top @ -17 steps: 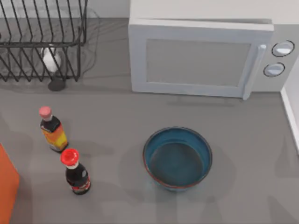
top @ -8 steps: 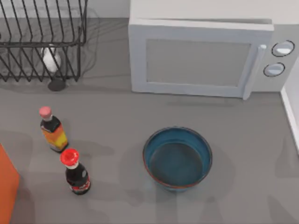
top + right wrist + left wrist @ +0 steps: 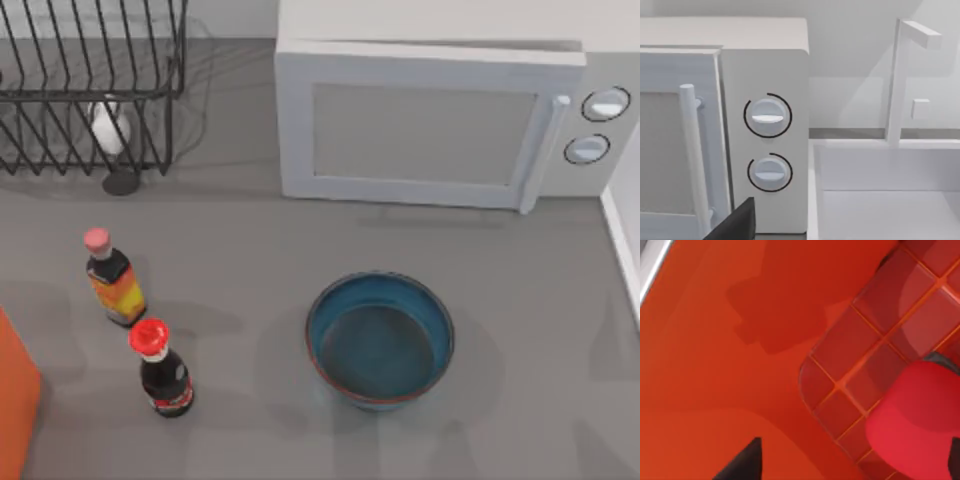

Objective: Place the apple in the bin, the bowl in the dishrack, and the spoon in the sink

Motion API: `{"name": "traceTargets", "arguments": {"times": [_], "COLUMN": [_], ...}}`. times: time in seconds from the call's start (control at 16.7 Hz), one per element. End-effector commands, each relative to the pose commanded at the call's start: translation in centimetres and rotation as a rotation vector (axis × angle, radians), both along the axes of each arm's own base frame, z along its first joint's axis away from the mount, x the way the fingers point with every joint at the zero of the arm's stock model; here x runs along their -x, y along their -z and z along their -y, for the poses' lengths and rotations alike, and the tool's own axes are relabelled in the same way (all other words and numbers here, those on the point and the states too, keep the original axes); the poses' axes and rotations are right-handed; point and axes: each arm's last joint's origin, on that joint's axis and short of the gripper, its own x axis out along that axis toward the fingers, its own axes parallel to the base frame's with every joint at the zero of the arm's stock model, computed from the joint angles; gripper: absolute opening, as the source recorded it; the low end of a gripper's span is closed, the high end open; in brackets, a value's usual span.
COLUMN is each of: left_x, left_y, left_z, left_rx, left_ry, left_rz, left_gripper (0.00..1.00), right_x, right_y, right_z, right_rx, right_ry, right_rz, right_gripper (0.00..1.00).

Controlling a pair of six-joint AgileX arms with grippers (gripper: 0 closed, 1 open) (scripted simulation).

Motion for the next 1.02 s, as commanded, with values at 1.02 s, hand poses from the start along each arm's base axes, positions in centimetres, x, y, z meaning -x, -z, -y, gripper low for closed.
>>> {"name": "traceTargets", "arguments": {"times": [1.02], "left_x": [3.4], "left_y": [1.3], "left_z": [2.3], "left_rx": [0.793], "left_ry": [-0.393], "left_rz": [0.954], "left_gripper": [1.0], "right_x": [0.0], "right_y": [0.0], "right_z": [0.0], "right_rx": [0.0], "right_ry": [0.0], "right_rz": [0.0], "right_gripper": [1.0]}}
